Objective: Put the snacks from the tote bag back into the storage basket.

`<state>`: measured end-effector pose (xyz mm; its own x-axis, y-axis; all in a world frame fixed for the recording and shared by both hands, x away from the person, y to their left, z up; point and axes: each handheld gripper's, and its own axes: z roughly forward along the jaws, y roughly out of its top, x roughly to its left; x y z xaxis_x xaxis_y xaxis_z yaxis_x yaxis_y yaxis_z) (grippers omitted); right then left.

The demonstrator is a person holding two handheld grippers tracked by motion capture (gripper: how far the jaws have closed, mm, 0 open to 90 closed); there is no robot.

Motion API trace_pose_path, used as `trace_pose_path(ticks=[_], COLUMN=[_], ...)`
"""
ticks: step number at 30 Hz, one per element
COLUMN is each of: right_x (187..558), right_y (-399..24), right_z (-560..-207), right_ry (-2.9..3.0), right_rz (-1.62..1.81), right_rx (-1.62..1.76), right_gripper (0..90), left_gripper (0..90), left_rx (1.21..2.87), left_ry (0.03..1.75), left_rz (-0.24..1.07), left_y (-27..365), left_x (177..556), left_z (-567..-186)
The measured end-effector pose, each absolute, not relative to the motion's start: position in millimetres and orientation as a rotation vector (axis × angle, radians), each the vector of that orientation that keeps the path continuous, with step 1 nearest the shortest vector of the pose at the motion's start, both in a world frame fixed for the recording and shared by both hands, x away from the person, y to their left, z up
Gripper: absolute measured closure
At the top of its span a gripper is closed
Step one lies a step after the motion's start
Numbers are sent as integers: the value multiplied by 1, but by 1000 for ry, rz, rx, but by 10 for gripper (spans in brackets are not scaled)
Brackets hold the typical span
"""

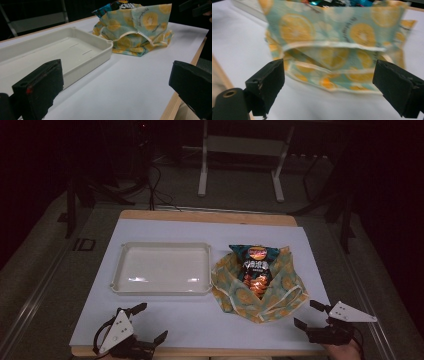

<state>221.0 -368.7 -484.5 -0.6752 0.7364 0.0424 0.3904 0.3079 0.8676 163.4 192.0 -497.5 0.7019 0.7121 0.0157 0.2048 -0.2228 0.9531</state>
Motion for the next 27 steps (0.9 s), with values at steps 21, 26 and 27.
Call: trace_pose_path(ticks=[21,26,27], right_x=[246,260,263], right_y=[-349,-345,-344], right_z=[-439,-424,-421], right_ry=[2175,2168,2161], right_rz=[1454,1469,1468], right_rx=[825,801,797], right_gripper=[124,131,132], left_gripper=[1,1,1], left_rx=[1802,1800,1799], left_ry=[694,694,693], left_rz=[552,547,546], left_y=[188,188,188], left_x=[163,165,165], left_z=[-500,-501,-501])
